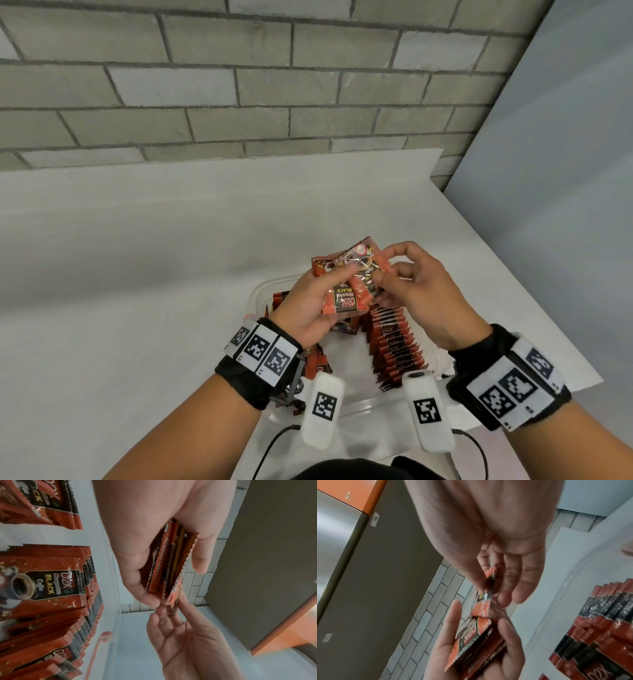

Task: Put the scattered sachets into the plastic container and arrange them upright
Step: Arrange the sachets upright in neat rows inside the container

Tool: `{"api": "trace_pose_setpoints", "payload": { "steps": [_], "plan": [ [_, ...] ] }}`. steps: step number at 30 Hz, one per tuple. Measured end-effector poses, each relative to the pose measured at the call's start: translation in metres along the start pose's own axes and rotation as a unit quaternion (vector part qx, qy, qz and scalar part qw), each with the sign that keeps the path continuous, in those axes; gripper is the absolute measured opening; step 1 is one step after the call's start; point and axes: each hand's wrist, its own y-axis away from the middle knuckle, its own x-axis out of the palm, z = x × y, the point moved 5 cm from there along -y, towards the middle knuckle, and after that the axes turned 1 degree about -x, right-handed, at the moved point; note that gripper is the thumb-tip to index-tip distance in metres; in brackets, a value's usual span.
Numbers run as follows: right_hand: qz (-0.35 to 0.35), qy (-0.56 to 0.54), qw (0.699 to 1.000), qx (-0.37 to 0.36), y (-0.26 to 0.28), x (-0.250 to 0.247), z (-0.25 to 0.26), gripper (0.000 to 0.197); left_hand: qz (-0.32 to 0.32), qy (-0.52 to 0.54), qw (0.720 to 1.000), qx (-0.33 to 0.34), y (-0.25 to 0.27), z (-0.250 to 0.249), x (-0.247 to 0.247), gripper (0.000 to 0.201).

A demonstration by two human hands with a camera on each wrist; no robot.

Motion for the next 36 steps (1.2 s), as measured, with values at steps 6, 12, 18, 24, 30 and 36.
{"api": "trace_pose_setpoints", "payload": {
  "steps": [6, 12, 18, 24, 30, 36],
  "plan": [
    [0.026, -0.04, 0.999, 0.022, -0.005, 0.002, 0.002, 0.031, 0.013, -0.028, 0.999, 0.016, -0.001, -0.002, 0.002, 0.023],
    [0.025, -0.095, 0.993, 0.057, -0.013, -0.003, 0.005, 0.016, 0.014, -0.019, 0.998, 0.061, 0.003, -0.016, -0.002, 0.03],
    [0.064, 0.291, 0.954, -0.03, -0.026, -0.008, 0.022, 0.005, -0.186, 0.111, 0.972, 0.091, 0.003, -0.046, -0.055, 0.024],
    [0.227, 0.527, 0.819, -0.019, -0.037, 0.04, -0.005, 0.008, -0.202, 0.104, 0.971, 0.078, 0.005, -0.055, -0.079, 0.025],
    [0.272, 0.625, 0.731, -0.001, -0.05, 0.063, -0.028, 0.005, -0.189, 0.099, 0.975, 0.065, 0.008, -0.049, -0.081, 0.018],
    [0.26, 0.673, 0.693, -0.012, -0.055, 0.065, -0.036, 0.011, -0.202, 0.087, 0.974, 0.06, 0.009, -0.049, -0.085, 0.011]
  ]
}}
